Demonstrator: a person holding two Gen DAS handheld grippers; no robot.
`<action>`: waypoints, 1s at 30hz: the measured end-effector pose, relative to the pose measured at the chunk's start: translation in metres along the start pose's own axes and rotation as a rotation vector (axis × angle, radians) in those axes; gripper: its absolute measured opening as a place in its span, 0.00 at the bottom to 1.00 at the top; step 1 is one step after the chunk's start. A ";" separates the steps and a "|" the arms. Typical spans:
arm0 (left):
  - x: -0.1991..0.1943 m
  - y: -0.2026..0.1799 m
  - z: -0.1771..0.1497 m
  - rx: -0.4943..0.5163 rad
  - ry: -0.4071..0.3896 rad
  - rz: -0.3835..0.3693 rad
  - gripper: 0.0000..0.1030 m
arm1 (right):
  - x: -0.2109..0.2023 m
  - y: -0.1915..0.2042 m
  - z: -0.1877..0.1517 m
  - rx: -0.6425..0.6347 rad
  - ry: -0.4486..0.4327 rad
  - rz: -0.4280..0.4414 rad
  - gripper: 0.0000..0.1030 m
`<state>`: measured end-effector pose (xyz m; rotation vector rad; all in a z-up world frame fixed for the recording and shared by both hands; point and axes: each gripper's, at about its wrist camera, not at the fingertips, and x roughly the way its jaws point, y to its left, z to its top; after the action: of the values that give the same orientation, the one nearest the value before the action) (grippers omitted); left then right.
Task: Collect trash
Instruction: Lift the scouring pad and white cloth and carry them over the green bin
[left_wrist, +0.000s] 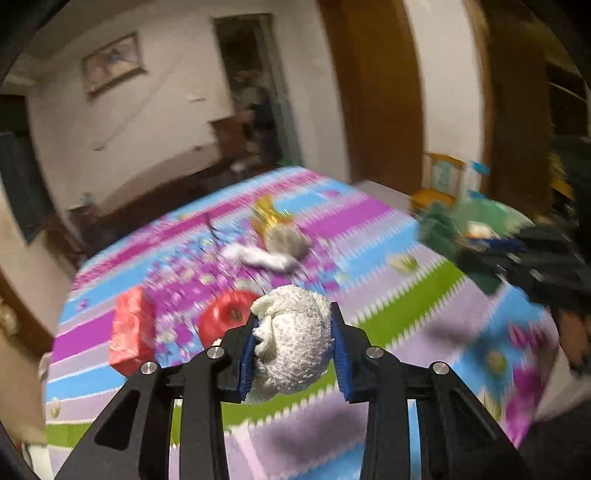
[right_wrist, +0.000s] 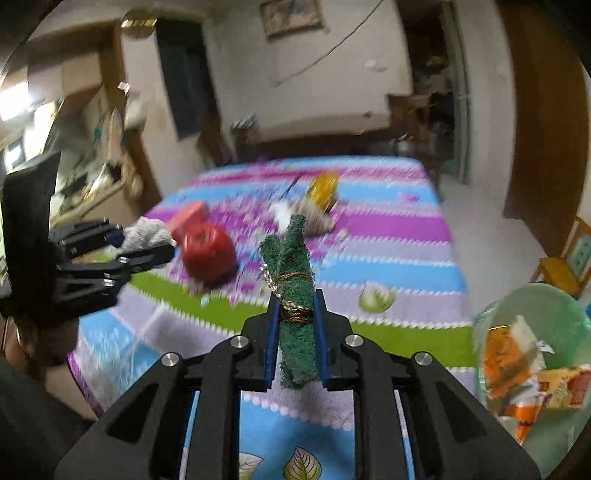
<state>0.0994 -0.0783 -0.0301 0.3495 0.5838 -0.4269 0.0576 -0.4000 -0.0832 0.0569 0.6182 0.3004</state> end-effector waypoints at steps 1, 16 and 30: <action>0.001 -0.005 0.009 -0.017 -0.006 0.032 0.35 | -0.005 0.001 0.002 0.004 -0.016 -0.014 0.15; 0.028 -0.146 0.101 0.144 -0.080 0.000 0.35 | -0.082 -0.067 0.027 0.060 -0.036 -0.284 0.15; 0.075 -0.284 0.155 0.313 -0.053 -0.158 0.35 | -0.123 -0.169 0.015 0.229 0.051 -0.482 0.16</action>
<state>0.0895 -0.4092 -0.0089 0.5914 0.4943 -0.6806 0.0149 -0.5968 -0.0259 0.1176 0.6947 -0.2364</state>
